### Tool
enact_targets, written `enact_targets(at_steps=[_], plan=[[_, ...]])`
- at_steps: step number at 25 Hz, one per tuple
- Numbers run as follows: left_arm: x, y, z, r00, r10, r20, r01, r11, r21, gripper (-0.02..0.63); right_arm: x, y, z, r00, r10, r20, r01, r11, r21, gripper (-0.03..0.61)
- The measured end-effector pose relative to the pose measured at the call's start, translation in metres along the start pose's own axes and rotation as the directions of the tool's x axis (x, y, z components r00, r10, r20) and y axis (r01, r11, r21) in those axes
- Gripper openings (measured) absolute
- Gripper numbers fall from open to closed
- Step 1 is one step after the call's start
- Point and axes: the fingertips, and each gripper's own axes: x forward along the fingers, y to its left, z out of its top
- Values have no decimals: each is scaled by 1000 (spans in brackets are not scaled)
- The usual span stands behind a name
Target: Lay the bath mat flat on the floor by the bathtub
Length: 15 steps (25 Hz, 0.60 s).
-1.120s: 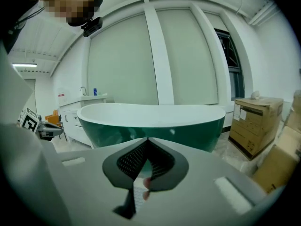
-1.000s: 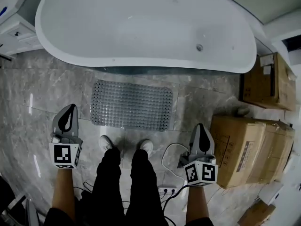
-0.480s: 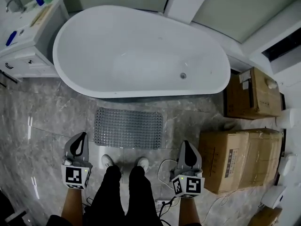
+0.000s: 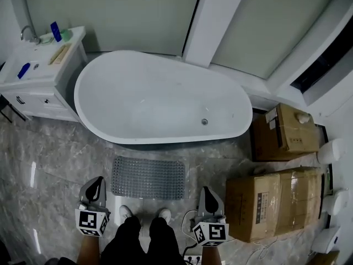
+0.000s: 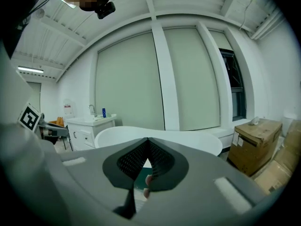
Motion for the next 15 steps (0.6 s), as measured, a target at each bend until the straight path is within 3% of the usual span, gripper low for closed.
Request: enact_targets(at_steps=[8,15], plan=[[-29,9,33,1000,18,25,-19,998,53,2,-20,20,36,999,42,34,-41,999,-24,23],[-46,0,59,999,-11,33,11,1000,-14,2,-33,57,60,992,116,56,-111,990,-87,23]])
